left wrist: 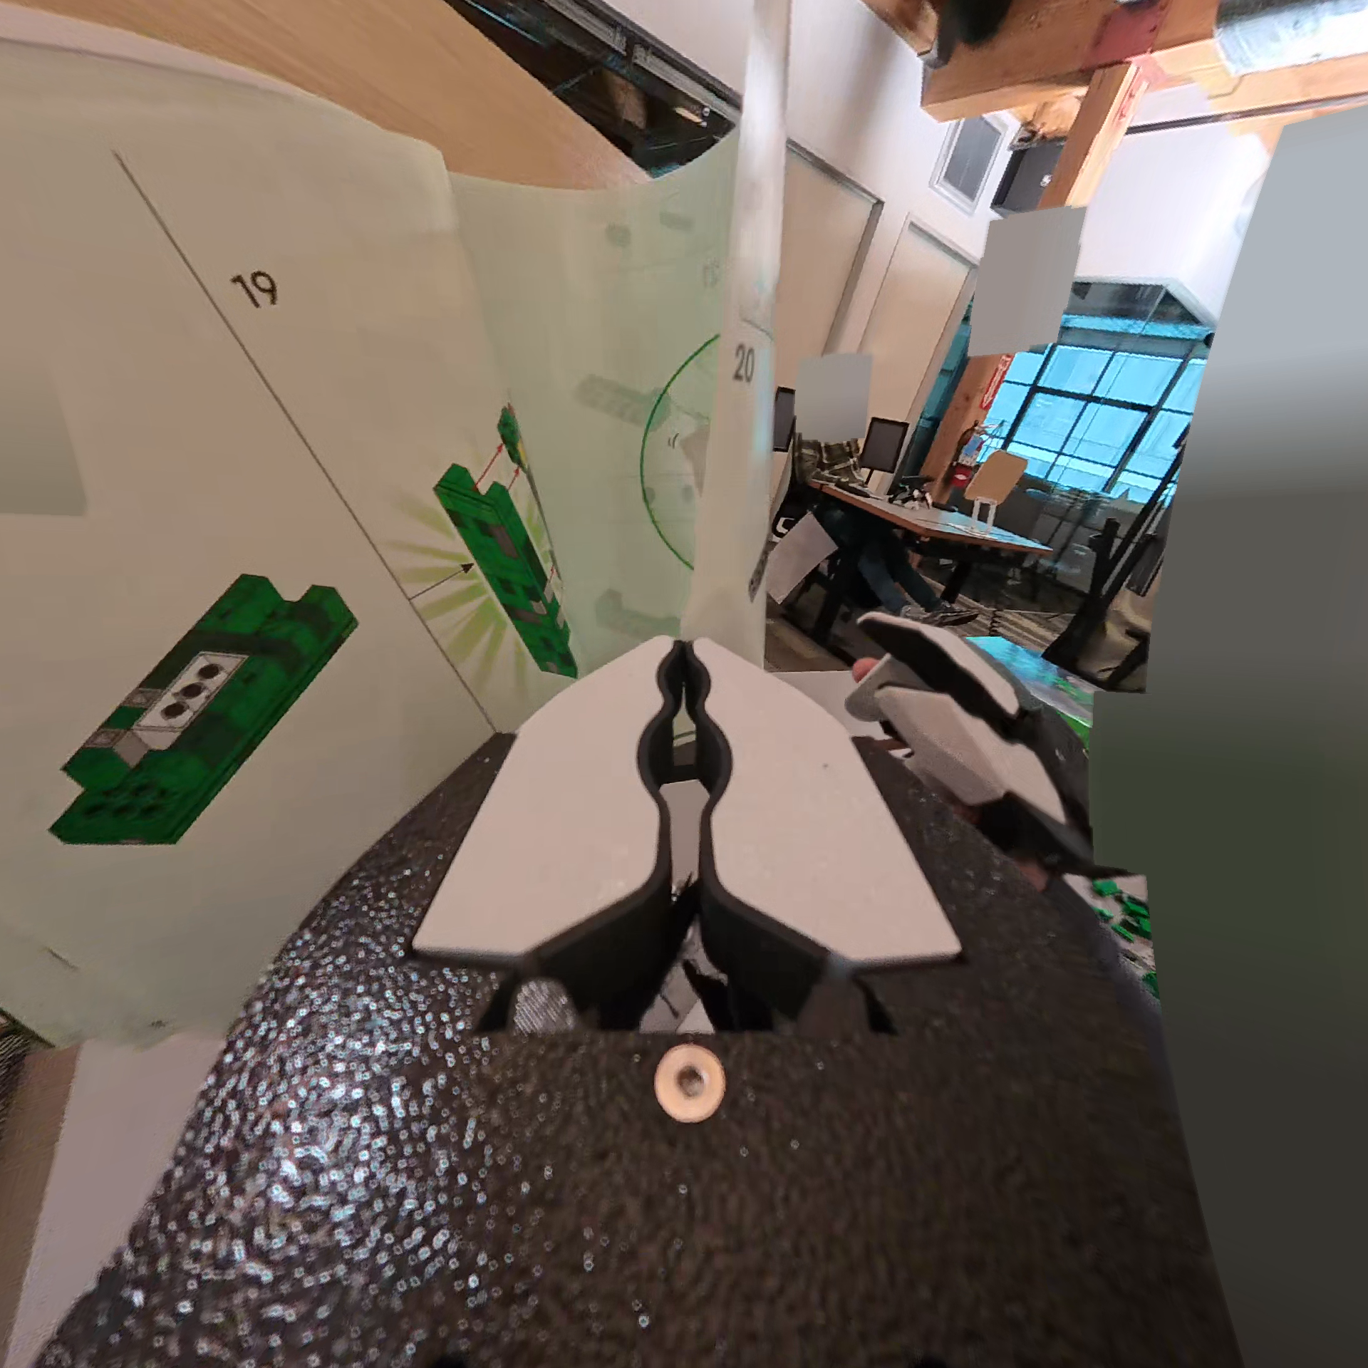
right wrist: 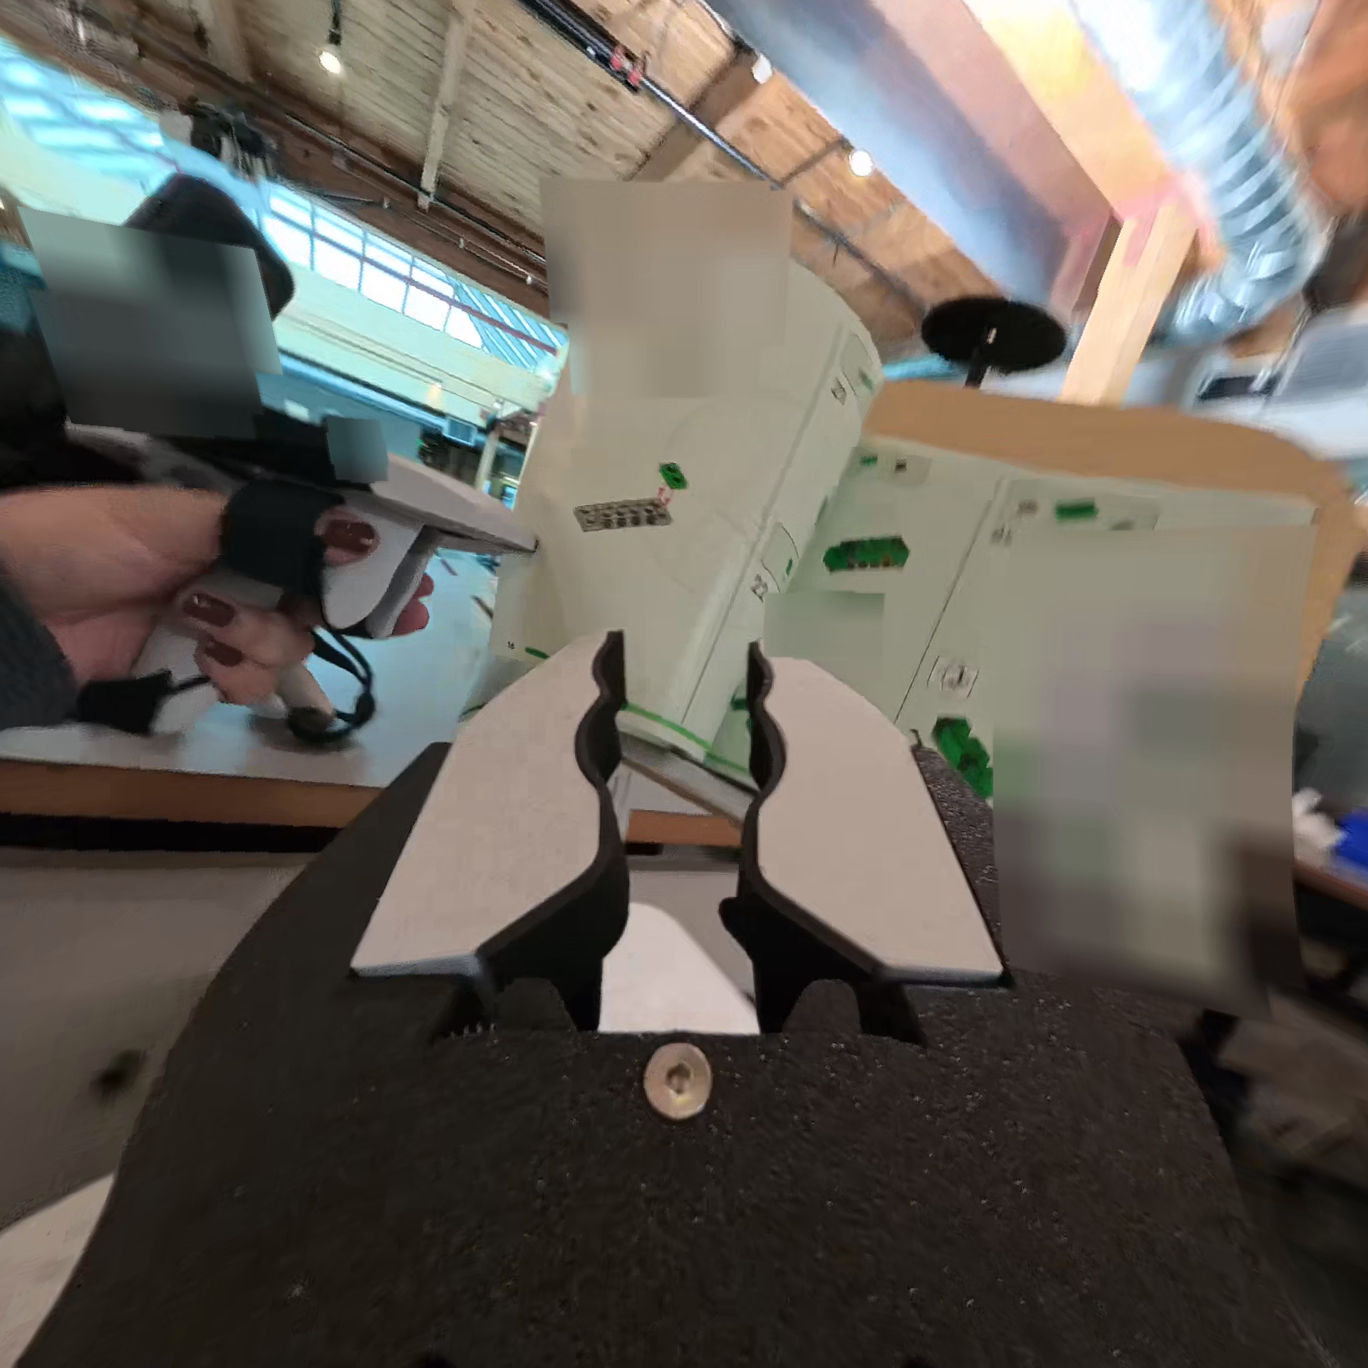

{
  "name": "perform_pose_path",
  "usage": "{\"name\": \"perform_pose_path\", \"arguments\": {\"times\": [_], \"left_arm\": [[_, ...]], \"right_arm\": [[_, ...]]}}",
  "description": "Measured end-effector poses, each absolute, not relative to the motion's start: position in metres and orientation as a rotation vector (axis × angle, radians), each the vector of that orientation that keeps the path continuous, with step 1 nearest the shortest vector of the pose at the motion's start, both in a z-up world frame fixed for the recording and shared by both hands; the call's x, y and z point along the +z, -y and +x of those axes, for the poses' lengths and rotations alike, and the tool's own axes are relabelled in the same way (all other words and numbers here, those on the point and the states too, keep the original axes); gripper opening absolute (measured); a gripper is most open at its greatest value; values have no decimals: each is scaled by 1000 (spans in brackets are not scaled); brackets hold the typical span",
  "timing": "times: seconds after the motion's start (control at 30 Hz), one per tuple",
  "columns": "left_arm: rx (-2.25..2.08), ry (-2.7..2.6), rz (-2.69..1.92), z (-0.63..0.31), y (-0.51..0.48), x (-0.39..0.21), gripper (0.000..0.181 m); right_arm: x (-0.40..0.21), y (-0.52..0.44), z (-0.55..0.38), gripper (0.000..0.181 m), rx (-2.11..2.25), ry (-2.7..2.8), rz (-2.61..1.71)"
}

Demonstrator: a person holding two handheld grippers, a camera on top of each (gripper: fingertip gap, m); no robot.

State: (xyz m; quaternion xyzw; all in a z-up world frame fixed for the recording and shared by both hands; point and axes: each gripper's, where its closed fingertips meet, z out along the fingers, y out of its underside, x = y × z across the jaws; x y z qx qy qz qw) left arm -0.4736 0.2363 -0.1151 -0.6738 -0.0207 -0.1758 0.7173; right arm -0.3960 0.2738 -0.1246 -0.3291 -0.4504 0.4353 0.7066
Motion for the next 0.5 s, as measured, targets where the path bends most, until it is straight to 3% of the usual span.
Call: {"name": "perform_pose_path", "arguments": {"times": [0.03, 0.33, 0.43, 0.5], "left_arm": [[-402, 39, -1492, -471, -237, -115, 0], [-518, -6, -1471, -452, -238, -109, 0], [-636, -91, -1437, -430, -234, -101, 2], [-695, -139, -1460, -415, -234, -100, 39]], "right_arm": [[-124, -269, -397, 35, 874, 1014, -676], [-140, -263, -422, 66, 428, 1075, -569], [-143, -275, -427, 65, 361, 1013, -636], [-145, -282, -430, 60, 429, 960, -722]]}}
